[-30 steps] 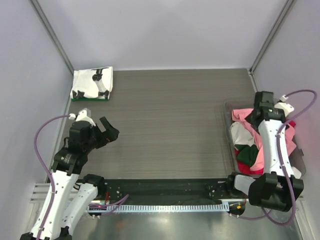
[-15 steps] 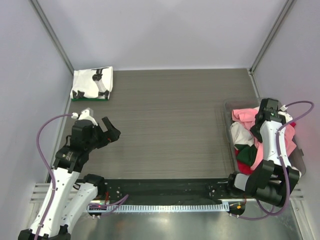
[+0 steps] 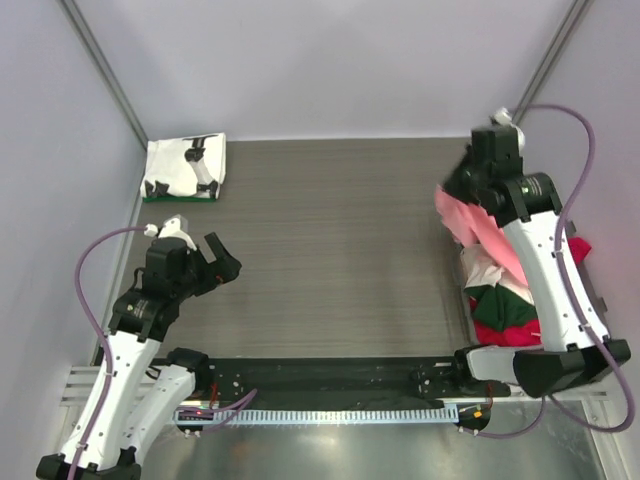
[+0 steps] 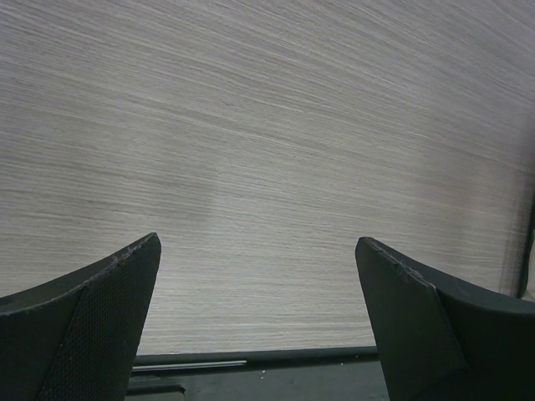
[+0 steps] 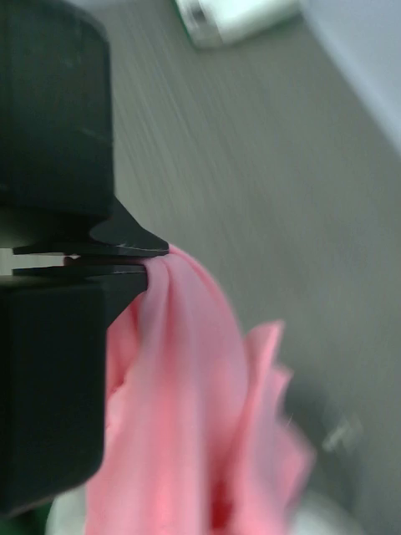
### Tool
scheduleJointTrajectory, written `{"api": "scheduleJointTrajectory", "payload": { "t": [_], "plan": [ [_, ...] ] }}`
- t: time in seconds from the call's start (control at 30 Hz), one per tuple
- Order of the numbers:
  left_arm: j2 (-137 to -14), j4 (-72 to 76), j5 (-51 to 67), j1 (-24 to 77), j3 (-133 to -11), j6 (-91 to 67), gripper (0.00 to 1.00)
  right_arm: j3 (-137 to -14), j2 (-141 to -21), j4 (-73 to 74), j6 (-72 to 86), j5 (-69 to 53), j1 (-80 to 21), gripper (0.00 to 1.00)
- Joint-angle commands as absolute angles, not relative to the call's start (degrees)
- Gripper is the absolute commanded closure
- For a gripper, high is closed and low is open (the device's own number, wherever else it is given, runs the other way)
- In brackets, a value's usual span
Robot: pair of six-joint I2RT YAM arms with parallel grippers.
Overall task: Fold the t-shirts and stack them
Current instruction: Grab the tshirt from the pile, then move the tshirt to the center of the board
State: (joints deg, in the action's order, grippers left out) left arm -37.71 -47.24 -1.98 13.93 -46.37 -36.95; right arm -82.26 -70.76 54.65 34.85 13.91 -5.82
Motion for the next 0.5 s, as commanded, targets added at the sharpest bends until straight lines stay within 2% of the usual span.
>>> {"api": "scheduleJointTrajectory", "payload": {
  "t": [0.0, 0.1, 0.17, 0.27, 0.33, 0.37, 0.4, 0.43, 0.47],
  "plan": [
    [-37.1, -45.7, -3.5, 14.3, -47.4, -35.9, 0.00, -106.2, -74.9, 52.4, 35.6, 0.8, -19.8, 0.99],
    [-37.0, -46.0, -4.0, 14.3, -47.4, -36.0, 0.00, -123.8, -78.0, 53.1, 36.7, -2.2, -22.7, 0.99],
    [-36.8, -45.9, -4.1, 14.3, -47.4, -36.0, 0.00, -128.3, -78.7, 54.2, 36.7, -0.4, -22.7, 0.99],
    [-36.7, -45.9, -4.6, 14.4, -47.4, -36.1, 0.00, -124.0, -77.1, 54.7, 37.0, 3.8, -22.7, 0.99],
    [-36.7, -46.0, -4.7, 14.4, -47.5, -36.1, 0.00, -112.6, -74.5, 54.7, 38.4, 6.2, -22.6, 0.98],
    [-36.7, -46.0, -4.8, 14.4, -47.4, -36.2, 0.00, -108.2, -73.8, 54.4, 39.0, 8.1, -22.5, 0.91],
    [-36.7, -46.1, -4.9, 14.4, -47.4, -36.2, 0.00, -99.5, -73.0, 54.4, 39.8, 9.0, -22.5, 0.59],
    [-36.5, -46.1, -5.1, 14.4, -47.5, -36.2, 0.00, -95.0, -71.5, 54.5, 40.3, 10.2, -22.3, 0.46],
    [-36.5, -46.3, -5.0, 14.5, -47.5, -36.3, 0.00, -90.4, -70.3, 55.0, 41.2, 12.3, -20.6, 0.20]
  ]
}}
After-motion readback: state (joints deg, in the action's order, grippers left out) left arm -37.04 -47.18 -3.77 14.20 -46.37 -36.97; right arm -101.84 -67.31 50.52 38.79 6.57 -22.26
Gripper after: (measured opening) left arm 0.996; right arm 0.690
